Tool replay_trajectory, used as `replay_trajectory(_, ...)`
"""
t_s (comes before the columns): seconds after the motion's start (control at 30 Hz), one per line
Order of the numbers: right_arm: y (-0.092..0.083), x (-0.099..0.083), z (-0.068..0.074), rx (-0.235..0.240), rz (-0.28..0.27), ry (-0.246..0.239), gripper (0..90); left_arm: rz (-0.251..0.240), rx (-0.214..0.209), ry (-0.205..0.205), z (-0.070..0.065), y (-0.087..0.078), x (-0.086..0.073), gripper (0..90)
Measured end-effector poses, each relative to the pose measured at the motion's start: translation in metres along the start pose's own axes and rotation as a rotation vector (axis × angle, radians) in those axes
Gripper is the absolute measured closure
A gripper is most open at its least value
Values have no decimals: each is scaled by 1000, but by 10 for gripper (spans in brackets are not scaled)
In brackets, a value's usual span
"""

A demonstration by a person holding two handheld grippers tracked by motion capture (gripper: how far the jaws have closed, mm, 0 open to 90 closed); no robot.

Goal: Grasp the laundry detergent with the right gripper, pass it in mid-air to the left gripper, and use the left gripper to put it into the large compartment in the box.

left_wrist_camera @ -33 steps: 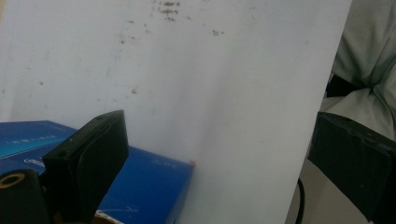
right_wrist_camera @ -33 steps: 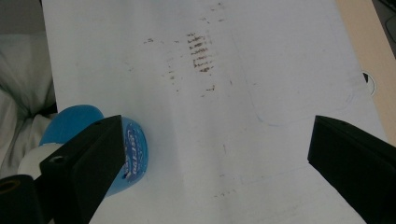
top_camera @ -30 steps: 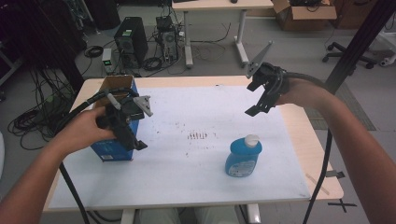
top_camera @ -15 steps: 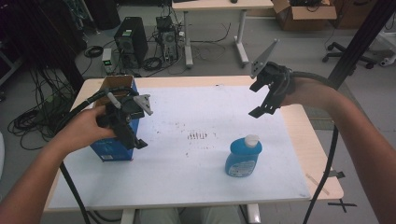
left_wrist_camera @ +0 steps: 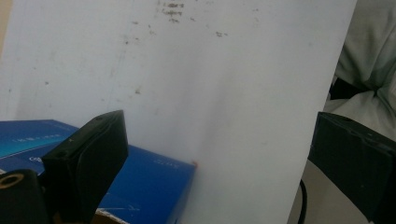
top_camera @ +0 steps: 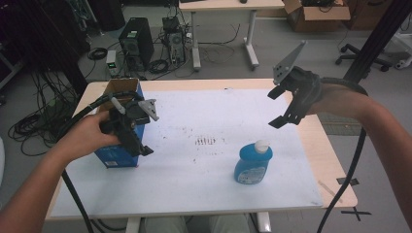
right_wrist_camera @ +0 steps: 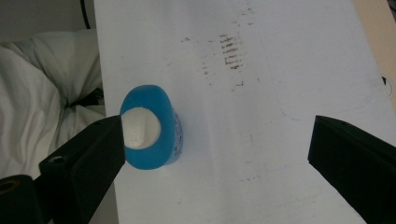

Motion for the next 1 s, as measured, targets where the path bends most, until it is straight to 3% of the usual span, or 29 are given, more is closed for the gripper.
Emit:
replay_trajectory(0.43,7,-20,18,32,-10,-28,37,0,1,-10,-1,2,1,51)
replay_trajectory(0.8,22,-32,23,51,-24,-56,37,-3,8,-10,-1,3,4,50)
replay_trajectory(1.0,30,-42,24,61,-47,-45,36,-3,8,-12,-2,3,3,51)
Point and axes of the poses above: each handheld gripper's, and its own axes: y roughly forward along the jaws, x roughly out of its top, z roughly to its left, the point moved 4 cm from there along y, roughly forward along the jaws, and after that the axes turned 13 degrees about x, right-handed, at the moved point
